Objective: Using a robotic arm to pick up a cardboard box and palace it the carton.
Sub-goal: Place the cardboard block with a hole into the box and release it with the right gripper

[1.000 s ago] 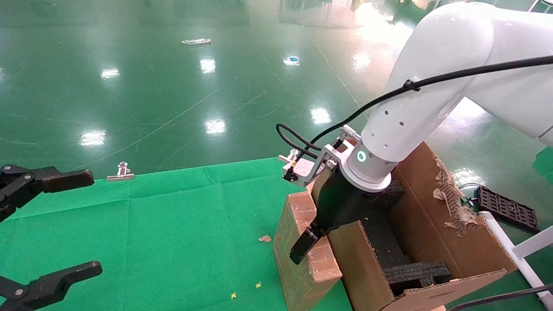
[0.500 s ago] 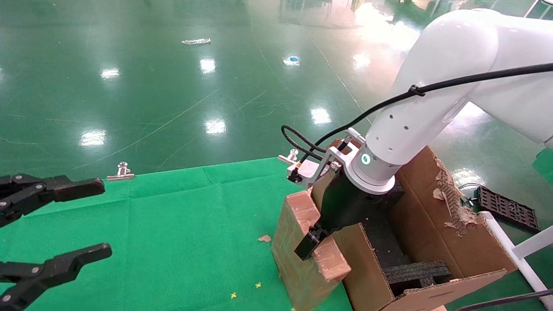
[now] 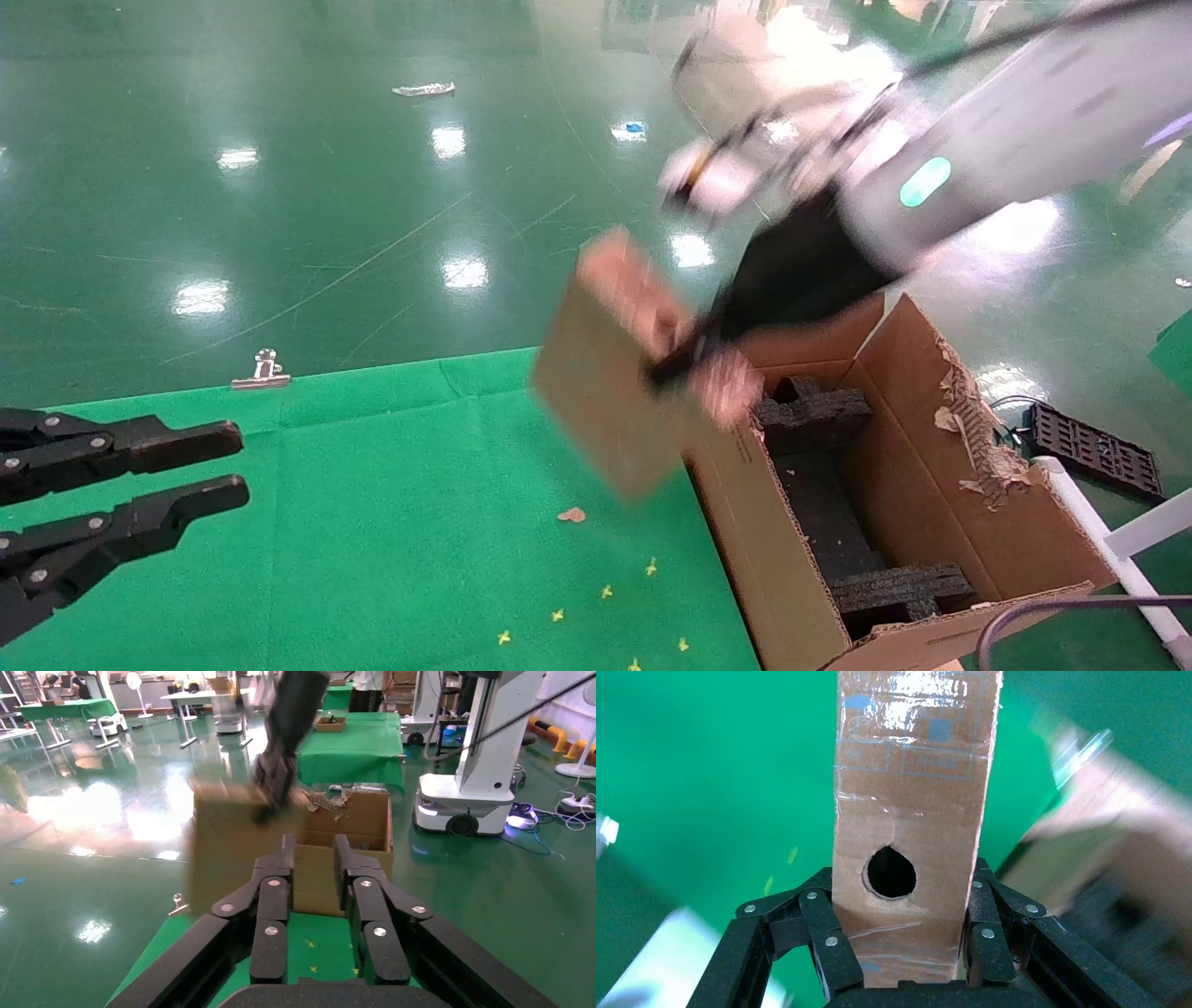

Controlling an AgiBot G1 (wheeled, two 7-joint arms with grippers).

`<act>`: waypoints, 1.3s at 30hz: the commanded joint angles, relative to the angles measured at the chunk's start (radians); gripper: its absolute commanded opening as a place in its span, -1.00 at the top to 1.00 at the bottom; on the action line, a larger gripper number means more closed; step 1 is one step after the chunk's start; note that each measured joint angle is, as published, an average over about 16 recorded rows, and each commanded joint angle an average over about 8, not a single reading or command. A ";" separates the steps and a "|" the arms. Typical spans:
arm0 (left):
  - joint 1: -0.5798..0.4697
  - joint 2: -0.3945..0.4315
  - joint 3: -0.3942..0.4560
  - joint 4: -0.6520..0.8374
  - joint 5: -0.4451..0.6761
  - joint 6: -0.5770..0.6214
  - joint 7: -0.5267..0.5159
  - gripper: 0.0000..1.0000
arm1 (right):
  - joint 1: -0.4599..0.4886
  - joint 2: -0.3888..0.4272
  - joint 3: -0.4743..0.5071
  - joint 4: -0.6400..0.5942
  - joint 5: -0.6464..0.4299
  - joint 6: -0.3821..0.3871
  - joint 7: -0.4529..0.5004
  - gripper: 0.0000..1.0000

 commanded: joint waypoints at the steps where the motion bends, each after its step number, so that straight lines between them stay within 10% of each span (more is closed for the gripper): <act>1: 0.000 0.000 0.000 0.000 0.000 0.000 0.000 1.00 | 0.036 0.050 0.036 -0.002 0.012 0.029 -0.058 1.00; 14: 0.000 0.000 0.001 0.000 0.000 0.000 0.000 0.99 | 0.144 0.248 0.019 -0.104 -0.166 -0.026 -0.113 1.00; 22: 0.000 0.000 0.001 0.000 -0.001 0.000 0.000 -0.96 | 0.083 0.314 -0.031 -0.142 -0.205 -0.045 -0.082 1.00; 39: 0.000 -0.001 0.002 0.000 -0.001 -0.001 0.001 -1.00 | -0.113 0.208 -0.110 -0.429 -0.206 0.026 -0.055 1.00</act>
